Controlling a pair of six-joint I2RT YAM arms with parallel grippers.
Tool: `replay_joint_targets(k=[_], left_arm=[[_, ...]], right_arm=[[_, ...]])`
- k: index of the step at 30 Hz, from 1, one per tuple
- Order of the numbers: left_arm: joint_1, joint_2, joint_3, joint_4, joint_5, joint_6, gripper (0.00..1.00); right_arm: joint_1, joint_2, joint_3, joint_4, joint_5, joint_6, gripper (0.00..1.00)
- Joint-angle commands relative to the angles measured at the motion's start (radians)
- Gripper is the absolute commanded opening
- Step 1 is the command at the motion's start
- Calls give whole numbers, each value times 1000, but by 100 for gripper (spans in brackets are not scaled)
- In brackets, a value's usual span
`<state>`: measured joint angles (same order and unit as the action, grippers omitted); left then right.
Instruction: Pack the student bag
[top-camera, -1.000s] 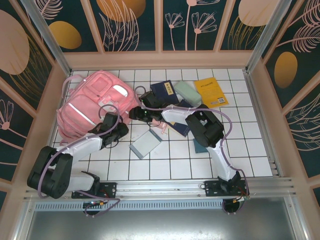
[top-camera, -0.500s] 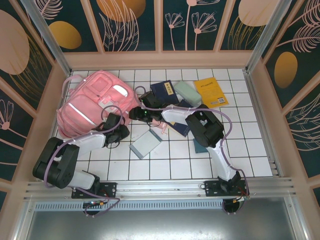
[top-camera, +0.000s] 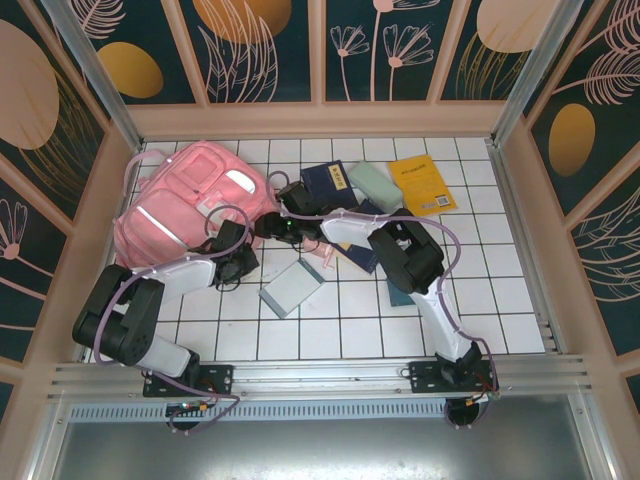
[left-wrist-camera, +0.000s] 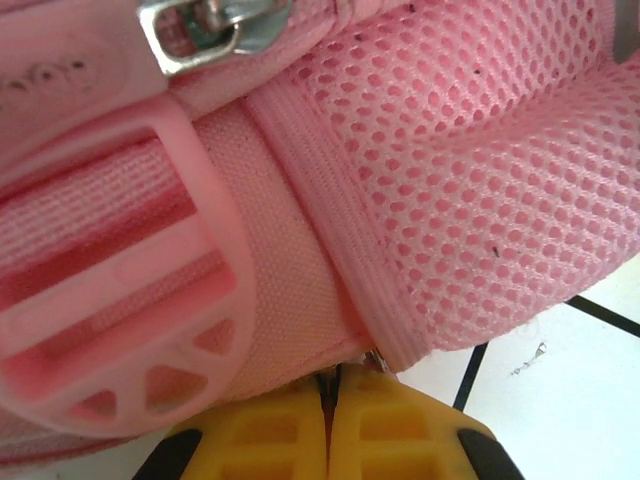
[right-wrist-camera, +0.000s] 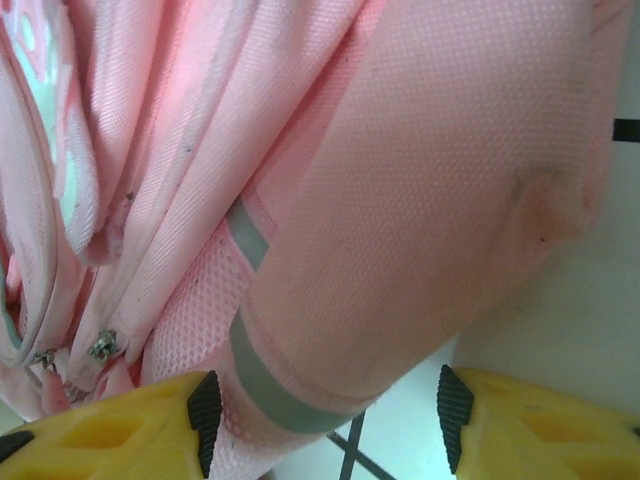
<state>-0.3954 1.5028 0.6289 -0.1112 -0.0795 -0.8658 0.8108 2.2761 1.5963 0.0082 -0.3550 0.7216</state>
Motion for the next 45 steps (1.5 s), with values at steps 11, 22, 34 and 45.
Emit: replay_joint_targets(k=[11, 22, 34, 45], left_arm=[[0, -22, 29, -129, -8, 23, 0], [82, -63, 39, -359, -196, 42, 0], [128, -121, 57, -442, -204, 86, 0], [70, -150, 100, -226, 187, 151, 0]], right_arm=[[-23, 118, 133, -49, 16, 174, 10], [-101, 7, 80, -76, 165, 126, 0], [-256, 47, 219, -179, 126, 0, 0], [-174, -85, 123, -204, 141, -8, 66]])
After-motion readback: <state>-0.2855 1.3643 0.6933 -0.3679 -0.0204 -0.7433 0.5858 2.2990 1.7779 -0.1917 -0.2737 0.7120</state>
